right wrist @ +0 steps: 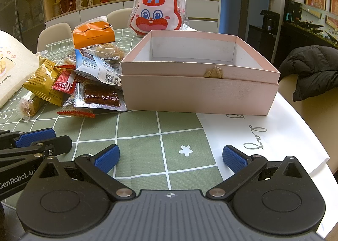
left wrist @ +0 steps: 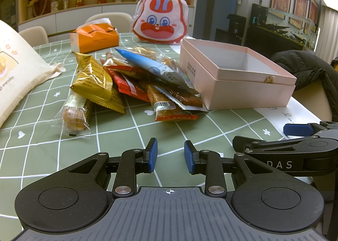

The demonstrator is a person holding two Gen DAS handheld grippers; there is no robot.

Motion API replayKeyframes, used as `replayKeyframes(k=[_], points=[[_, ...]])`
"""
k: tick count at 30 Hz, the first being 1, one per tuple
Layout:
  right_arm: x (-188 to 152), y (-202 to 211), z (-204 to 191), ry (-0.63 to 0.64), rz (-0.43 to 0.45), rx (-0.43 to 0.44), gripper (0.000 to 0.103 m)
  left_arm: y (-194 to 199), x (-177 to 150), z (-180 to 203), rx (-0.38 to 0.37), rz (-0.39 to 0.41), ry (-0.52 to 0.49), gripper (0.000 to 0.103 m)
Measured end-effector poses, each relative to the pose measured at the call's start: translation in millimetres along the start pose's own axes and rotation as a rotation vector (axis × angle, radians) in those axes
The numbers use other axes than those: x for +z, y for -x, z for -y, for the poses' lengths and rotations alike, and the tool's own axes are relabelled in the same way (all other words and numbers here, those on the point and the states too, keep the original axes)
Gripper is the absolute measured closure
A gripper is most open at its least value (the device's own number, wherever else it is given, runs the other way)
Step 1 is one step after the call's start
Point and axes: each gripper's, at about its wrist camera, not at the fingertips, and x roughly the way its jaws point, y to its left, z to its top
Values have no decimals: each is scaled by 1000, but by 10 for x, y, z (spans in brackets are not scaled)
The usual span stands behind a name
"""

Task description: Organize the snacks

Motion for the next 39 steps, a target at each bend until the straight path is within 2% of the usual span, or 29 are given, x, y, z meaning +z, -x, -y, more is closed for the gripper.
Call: replayKeyframes(k=[18,20,21,23,25,27,30,33,36,39], points=[[-12,4,-1,1,1,0,0,42,15,24,8,-1,-10,70],[-9,-9,-4,33,-10,34,0,57,12,71,22,-2,-32,70],[5,-14,32,75,-27,84,0,66,13,58,14,-1,-32,70],[36,-13,73,101,-49,120,0,68,20,10,-45,-2,-14,70],[45,5,97,117,-68,137,0,55,122,-151,-132,-32,34,70],[47,25,100,132,-84,146,0,111,304,-339,-182,-10,93,70],[80,18,113,160,-112,165,0,296,638,-659,-157,142,139,70],[96,1,63,195,-113,199,0,290,859,-1102,-92,187,235,70],[122,-6,-79,234,-114,207,0,165,801,-1544,-52,165,376,70],[245,79,-294,267,-62,213,1,-25,676,-1768,-74,74,445,70]])
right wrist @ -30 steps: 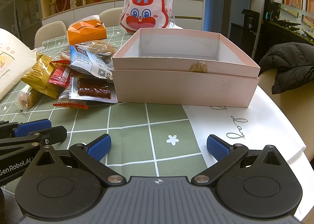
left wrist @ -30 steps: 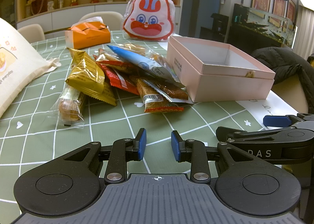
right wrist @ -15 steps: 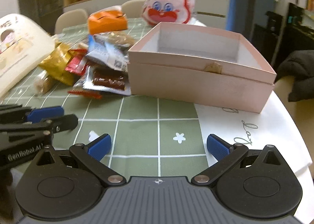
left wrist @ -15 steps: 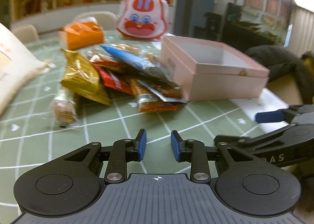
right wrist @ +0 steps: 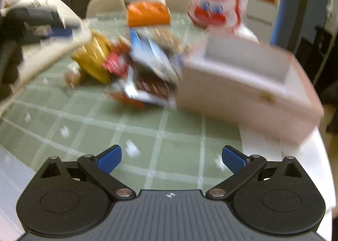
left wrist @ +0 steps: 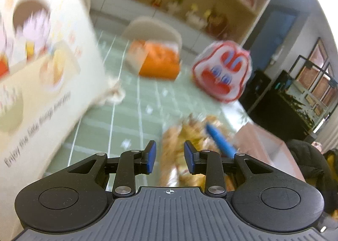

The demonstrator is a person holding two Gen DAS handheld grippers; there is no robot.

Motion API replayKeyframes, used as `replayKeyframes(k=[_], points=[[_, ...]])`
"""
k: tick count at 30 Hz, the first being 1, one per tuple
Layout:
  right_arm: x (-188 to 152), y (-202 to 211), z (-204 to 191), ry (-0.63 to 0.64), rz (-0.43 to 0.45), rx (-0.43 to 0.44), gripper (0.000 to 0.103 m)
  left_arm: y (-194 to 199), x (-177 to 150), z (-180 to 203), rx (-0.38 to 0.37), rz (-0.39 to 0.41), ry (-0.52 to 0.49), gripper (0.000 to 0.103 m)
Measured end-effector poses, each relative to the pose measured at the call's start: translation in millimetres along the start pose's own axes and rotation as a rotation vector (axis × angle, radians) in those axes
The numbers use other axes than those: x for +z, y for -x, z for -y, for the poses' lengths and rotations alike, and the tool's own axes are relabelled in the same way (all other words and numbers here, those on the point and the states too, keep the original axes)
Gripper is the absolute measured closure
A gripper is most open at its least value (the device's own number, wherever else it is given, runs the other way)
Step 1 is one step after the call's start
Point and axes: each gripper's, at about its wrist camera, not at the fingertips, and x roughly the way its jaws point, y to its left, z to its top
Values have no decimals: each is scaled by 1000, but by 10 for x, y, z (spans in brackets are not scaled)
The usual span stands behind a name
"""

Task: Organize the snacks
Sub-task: 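Grasp the blue printed snack packet with the right gripper while the left gripper reaches into the pile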

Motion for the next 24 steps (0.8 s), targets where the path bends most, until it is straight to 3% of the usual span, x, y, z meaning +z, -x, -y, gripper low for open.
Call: replayKeyframes(k=[5,8,12,15,19,21,22,24], points=[[617,51,-256,-22,125,31,1,-101,-34,29,-24,-44,-34,70],[1068,-169,-261,-78,82,107,1,-2,-1,39,-20,-6,-45,70],[1527,-703,-191,-111,-25,80,5,66,32,-1,-25,-25,-29,70],[1593,-1027,-139,-145,-84,80,13,85,35,17,-42,-45,-28,70],[1475,-1248,-196,-140,-137,54,31,147,30,87,-69,-37,-46,70],[1405,-1235,-273,-92,-132,15,39,167,19,111,-76,-31,-51,70],[1365,-1199,-310,-75,-139,26,44,171,13,124,-83,-34,-52,70],[1293,-1098,-349,-91,-158,80,44,175,-2,158,-107,-49,-55,70]])
